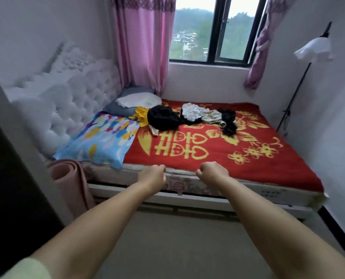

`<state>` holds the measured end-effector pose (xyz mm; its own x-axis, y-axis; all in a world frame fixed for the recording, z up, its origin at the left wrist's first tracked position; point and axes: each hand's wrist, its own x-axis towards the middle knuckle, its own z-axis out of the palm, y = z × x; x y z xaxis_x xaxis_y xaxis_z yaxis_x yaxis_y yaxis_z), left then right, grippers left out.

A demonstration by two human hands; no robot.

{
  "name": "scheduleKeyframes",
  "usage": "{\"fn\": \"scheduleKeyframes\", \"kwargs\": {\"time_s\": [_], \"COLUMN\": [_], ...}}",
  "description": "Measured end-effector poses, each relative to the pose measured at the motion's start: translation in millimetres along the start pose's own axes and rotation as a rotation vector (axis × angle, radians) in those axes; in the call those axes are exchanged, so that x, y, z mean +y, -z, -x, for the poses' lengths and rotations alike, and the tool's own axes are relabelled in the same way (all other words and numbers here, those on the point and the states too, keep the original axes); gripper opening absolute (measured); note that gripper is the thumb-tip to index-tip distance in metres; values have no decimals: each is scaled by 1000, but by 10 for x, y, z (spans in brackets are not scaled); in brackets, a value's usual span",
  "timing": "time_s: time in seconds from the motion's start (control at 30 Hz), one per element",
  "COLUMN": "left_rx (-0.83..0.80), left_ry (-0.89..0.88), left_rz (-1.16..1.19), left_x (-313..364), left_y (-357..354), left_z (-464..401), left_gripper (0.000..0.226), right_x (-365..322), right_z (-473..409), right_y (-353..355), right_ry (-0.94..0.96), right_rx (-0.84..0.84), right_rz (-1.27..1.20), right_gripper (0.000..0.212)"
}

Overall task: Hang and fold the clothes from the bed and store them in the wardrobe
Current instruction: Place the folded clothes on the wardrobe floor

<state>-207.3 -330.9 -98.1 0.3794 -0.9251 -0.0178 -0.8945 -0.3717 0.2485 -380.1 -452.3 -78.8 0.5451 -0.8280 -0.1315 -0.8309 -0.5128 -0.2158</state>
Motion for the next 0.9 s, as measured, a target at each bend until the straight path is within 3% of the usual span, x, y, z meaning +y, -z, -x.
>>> {"fn": "scheduleKeyframes", "kwargs": {"time_s": [0.27, 0.67, 0.9], "left_rx": [-38, -93, -149], "left_ry": [-68, -37, -33], "left_rz": [-11, 145, 80], "left_x": [741, 574, 263], "left_y": [-94, -218, -89], "left_z": [-1121, -3373, -4733], "left_gripper": [28, 26, 28], "right_x": [946, 1312, 1220], "right_z": [-731, -2777, -4026], "right_y": [304, 371, 347], "right_ry": [-95, -144, -167], "right_rx": [-46, -53, -99], "right_rz": [-39, -24, -40], "right_gripper": [35, 36, 33]}}
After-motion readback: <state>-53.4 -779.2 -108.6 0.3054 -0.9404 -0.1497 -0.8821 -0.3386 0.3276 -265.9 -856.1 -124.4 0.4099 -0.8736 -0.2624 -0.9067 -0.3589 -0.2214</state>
